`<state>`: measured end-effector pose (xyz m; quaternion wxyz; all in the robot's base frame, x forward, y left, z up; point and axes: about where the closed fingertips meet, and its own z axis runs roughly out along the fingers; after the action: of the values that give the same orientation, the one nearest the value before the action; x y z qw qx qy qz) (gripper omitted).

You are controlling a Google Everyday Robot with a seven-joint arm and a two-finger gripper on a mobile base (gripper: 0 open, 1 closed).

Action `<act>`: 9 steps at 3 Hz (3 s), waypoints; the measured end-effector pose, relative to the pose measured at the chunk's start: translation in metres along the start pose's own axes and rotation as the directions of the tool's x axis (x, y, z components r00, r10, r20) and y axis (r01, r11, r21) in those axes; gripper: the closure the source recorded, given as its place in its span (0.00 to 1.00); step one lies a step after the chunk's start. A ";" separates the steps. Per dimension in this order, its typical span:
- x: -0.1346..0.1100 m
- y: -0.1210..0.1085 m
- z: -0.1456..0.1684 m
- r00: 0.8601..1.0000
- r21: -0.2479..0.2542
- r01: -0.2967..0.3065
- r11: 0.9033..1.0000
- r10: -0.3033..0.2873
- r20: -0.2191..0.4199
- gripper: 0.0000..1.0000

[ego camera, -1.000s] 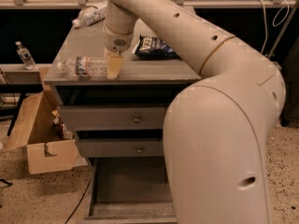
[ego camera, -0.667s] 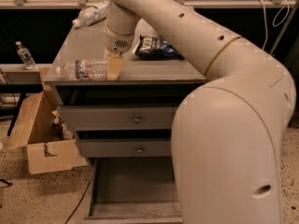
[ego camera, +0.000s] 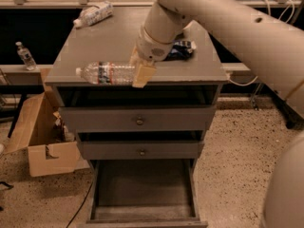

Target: Place water bottle into bottom drawer

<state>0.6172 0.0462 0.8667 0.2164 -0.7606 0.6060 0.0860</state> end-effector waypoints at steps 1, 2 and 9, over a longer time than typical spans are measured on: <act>0.054 0.044 0.005 0.993 -0.008 -0.107 0.994 0.107 0.039 1.00; 0.053 0.044 0.005 0.993 -0.008 -0.107 0.994 0.107 0.040 1.00; 0.218 0.264 0.255 0.919 -0.187 -0.390 0.902 0.393 -0.020 1.00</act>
Offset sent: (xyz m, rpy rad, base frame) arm -0.0225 -0.0364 -0.0256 0.0464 0.0429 -0.0573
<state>0.4520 -0.0818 0.4940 0.1276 -0.6396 0.7335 0.1913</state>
